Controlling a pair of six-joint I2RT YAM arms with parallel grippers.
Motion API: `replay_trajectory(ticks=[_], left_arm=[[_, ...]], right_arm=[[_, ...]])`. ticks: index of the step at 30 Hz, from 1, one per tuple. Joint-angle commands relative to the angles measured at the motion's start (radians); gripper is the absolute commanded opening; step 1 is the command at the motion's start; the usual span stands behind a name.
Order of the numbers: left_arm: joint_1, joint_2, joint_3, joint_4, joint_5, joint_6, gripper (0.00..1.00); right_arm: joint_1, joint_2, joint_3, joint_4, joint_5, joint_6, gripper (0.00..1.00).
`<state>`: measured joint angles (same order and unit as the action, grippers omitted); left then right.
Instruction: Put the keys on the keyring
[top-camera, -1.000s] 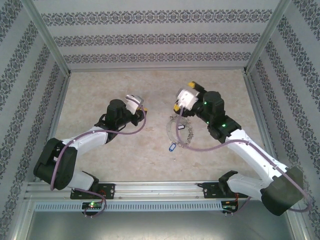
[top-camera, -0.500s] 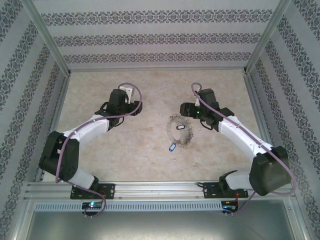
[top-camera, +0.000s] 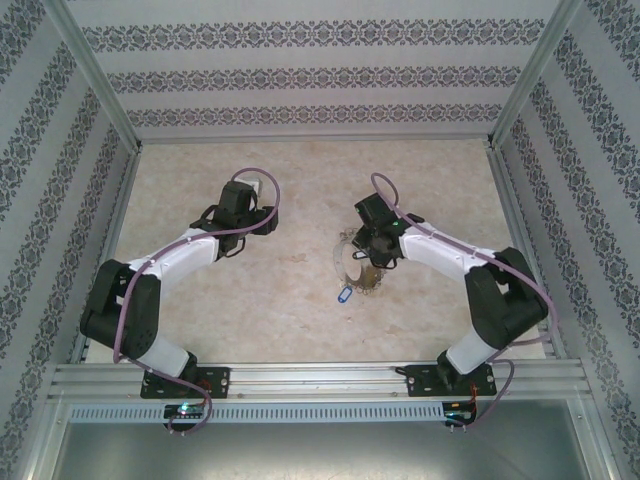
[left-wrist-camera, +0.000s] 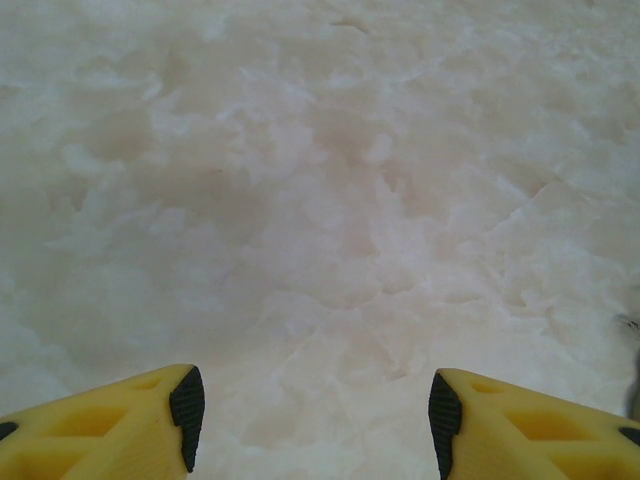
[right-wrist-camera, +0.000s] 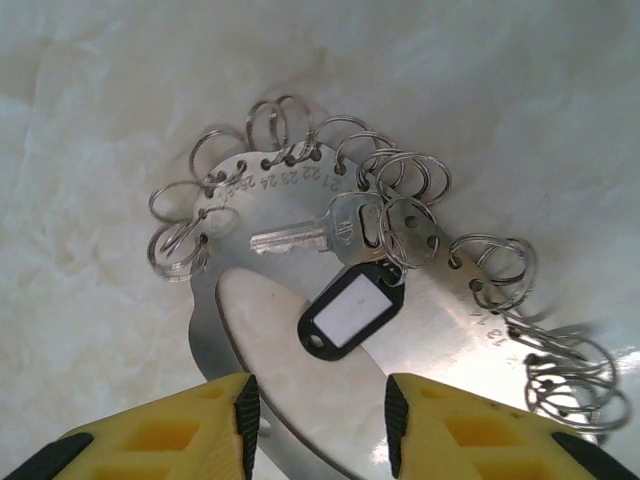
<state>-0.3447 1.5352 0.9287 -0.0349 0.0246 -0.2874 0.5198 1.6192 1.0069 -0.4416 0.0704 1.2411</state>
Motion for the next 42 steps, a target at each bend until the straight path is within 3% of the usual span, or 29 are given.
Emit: replay_trajectory(ticks=[1,7,12,23,34,42], left_arm=[[0.012,0.009,0.006,-0.027,-0.002,-0.008,0.62],[0.012,-0.008,-0.018,-0.014,0.003,0.017,0.62],[0.012,-0.027,-0.039,0.011,-0.002,0.022,0.62],[0.012,-0.030,-0.045,0.007,0.002,0.030,0.62],[0.012,-0.034,-0.054,0.014,0.007,0.033,0.62],[0.013,-0.027,-0.058,0.021,0.014,0.028,0.62]], right_arm=[[-0.003,0.029,0.010,-0.036,0.030,0.188,0.39],[-0.031,0.075,0.009,-0.021,0.018,0.179,0.35],[-0.031,0.081,0.033,-0.044,0.078,0.175,0.34],[-0.043,0.138,0.045,-0.012,0.031,0.201,0.31],[-0.051,0.149,0.044,-0.010,0.048,0.226,0.20],[-0.048,0.155,0.029,-0.006,0.057,0.250,0.20]])
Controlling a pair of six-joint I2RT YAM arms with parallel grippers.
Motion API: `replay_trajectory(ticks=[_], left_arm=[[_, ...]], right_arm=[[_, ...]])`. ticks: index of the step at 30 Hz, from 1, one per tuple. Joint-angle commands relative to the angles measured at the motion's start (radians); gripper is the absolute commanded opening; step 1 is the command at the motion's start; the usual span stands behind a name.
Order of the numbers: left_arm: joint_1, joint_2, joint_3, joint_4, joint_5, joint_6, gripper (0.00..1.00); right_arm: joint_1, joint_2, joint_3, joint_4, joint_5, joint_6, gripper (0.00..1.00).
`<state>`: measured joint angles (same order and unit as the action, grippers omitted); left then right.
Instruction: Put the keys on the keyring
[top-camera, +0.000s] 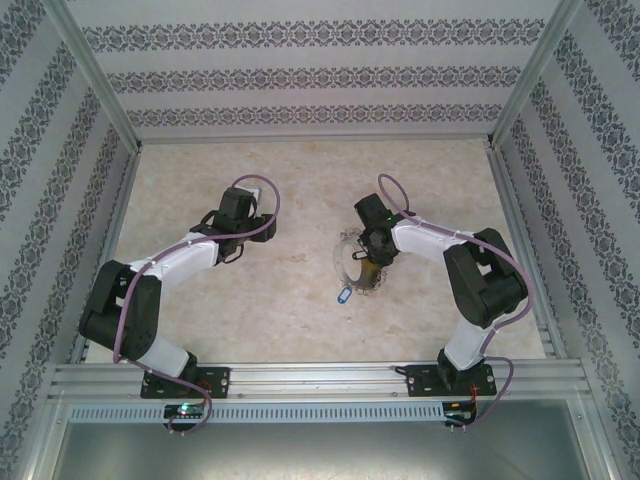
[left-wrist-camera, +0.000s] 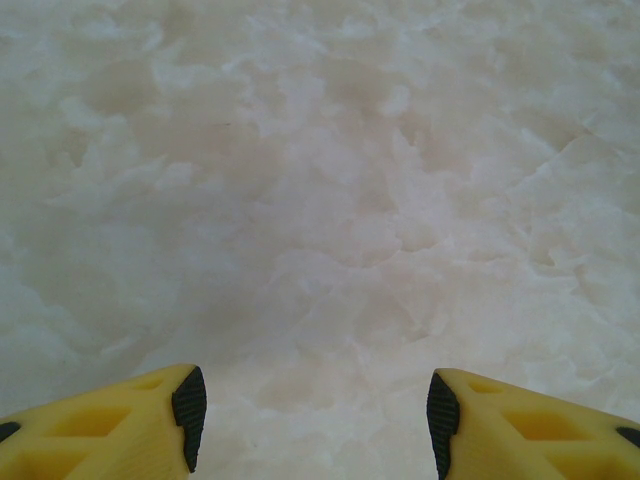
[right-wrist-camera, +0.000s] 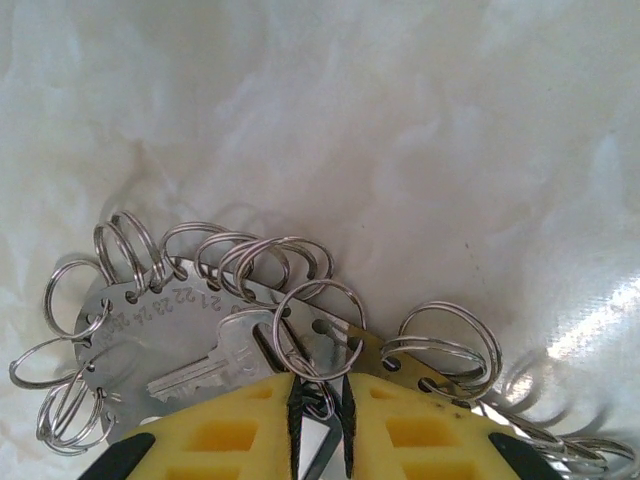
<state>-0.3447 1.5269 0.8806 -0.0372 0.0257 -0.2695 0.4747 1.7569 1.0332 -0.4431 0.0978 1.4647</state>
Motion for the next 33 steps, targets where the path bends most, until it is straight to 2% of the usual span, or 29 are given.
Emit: replay_trajectory(ticks=[1,6,10,16,21,25,27,33], left_arm=[[0.012,-0.019,-0.010,0.023,0.011,0.010,0.62],[0.013,-0.018,-0.009,0.026,0.014,0.010,0.62],[0.012,-0.018,-0.007,0.026,0.020,0.011,0.62],[0.012,-0.019,-0.008,0.024,0.018,0.012,0.62],[0.012,-0.015,-0.010,0.031,0.019,0.007,0.62],[0.012,-0.016,-0.008,0.025,0.019,0.010,0.62],[0.013,-0.016,-0.009,0.025,0.017,0.012,0.62],[0.013,-0.020,-0.010,0.023,0.013,0.013,0.62]], right_arm=[[0.000,0.016,-0.003,0.005,0.036,0.026,0.20],[0.001,0.023,-0.012,0.013,0.051,0.039,0.22],[0.003,0.026,-0.019,0.022,0.019,0.062,0.29],[0.009,0.003,-0.021,0.010,0.017,0.074,0.31],[0.004,0.013,-0.037,0.035,0.038,0.091,0.21],[0.005,0.018,-0.044,0.050,0.037,0.106,0.17],[0.004,0.011,-0.045,0.052,0.037,0.110,0.11],[-0.001,-0.039,-0.047,0.041,0.062,0.111,0.05]])
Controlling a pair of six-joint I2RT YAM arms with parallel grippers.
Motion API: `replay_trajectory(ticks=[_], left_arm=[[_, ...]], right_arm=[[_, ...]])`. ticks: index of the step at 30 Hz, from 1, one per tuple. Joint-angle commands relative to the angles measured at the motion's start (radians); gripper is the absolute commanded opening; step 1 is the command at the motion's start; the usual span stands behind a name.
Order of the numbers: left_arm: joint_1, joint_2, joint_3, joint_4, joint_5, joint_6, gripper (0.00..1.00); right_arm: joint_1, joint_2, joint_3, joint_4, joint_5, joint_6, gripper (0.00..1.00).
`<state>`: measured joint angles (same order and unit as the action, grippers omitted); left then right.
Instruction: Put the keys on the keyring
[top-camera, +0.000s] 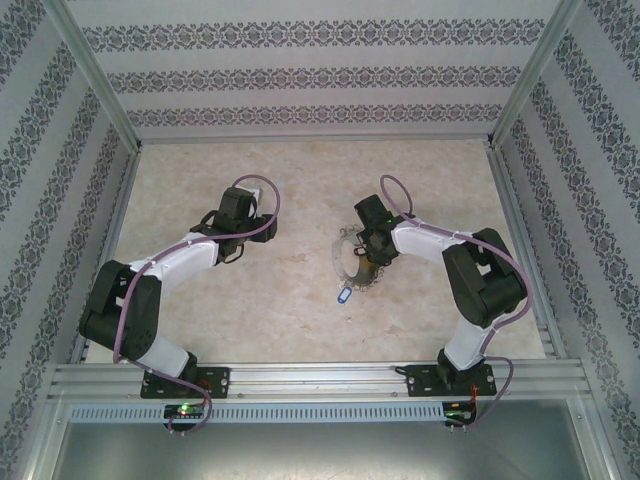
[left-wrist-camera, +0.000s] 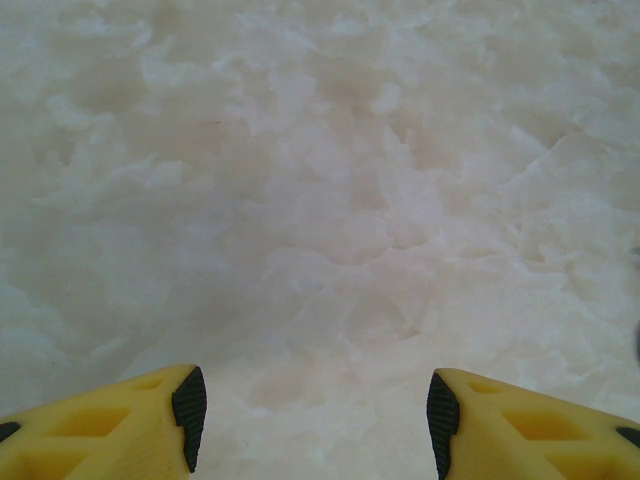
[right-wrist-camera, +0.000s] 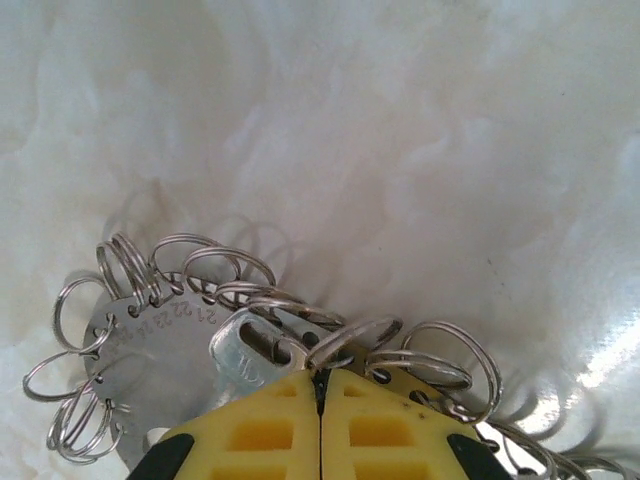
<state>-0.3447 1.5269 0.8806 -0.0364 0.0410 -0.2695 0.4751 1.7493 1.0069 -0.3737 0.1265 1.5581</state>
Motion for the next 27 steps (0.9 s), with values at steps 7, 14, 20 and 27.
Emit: replay_trajectory(ticks=[7,14,20,27], left_arm=[[0.012,-0.012,-0.008,0.028,0.002,0.007,0.62],[0.012,-0.007,-0.007,0.030,0.007,0.006,0.62],[0.012,-0.017,-0.004,0.021,0.003,0.009,0.62],[0.012,-0.010,0.004,0.017,0.002,0.010,0.62]], right_arm=[[-0.009,-0.088,-0.031,-0.037,0.083,0.013,0.00],[-0.026,-0.086,-0.047,-0.025,0.083,0.010,0.00],[-0.040,-0.120,-0.044,-0.010,0.072,-0.024,0.00],[-0.033,-0.127,-0.048,-0.041,-0.010,-0.024,0.29]])
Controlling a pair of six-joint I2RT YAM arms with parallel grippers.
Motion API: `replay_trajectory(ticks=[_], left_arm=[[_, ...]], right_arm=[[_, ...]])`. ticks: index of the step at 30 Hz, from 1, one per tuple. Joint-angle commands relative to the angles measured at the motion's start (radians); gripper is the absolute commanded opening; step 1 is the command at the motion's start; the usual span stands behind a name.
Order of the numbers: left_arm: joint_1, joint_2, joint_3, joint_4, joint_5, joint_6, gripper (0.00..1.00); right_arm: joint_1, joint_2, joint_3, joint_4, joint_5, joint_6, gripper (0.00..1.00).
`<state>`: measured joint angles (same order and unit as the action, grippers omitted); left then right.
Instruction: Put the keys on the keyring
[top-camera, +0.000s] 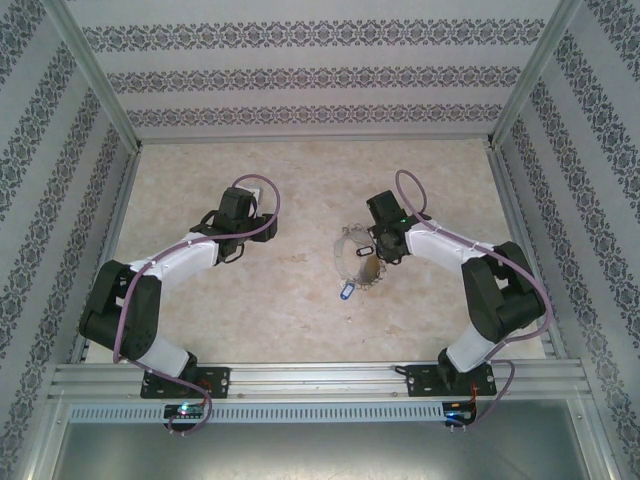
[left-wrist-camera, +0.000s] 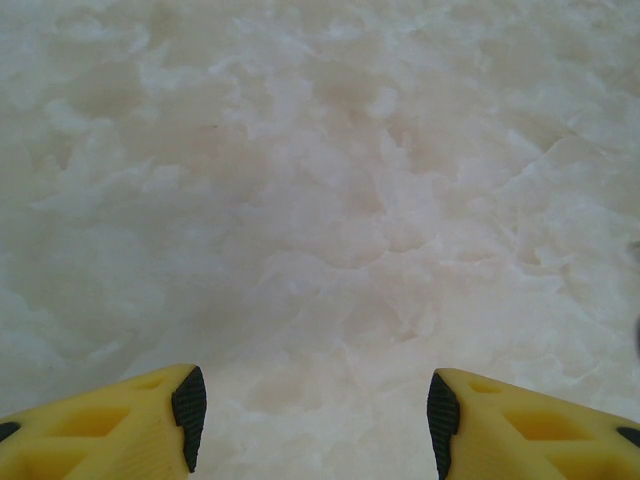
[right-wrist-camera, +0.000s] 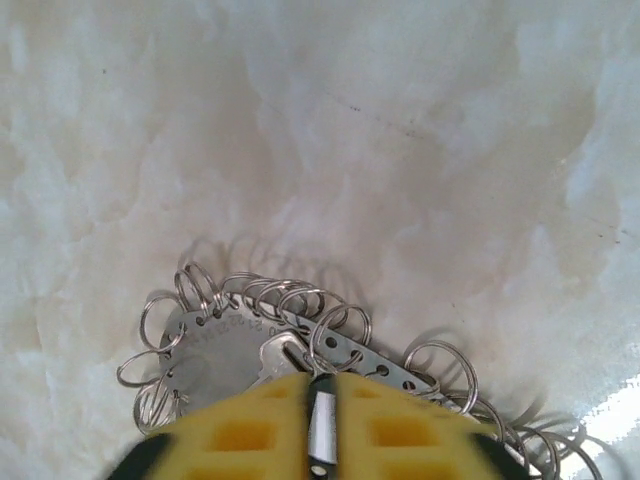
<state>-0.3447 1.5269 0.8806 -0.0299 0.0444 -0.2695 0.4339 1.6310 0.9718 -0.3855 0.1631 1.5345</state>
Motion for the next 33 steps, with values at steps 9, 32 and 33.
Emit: replay_trajectory(ticks=[9,32,33], left_arm=[[0.012,0.005,0.008,0.025,0.041,0.001,0.62],[0.013,0.002,0.018,-0.008,0.036,-0.022,0.62],[0.013,0.006,0.021,-0.008,0.038,-0.023,0.63]], right_arm=[[0.050,0.133,0.097,-0.042,-0.142,0.051,0.50],[0.188,0.304,0.373,-0.393,0.170,-1.168,0.50],[0.192,0.310,0.373,-0.387,0.166,-1.170,0.49]])
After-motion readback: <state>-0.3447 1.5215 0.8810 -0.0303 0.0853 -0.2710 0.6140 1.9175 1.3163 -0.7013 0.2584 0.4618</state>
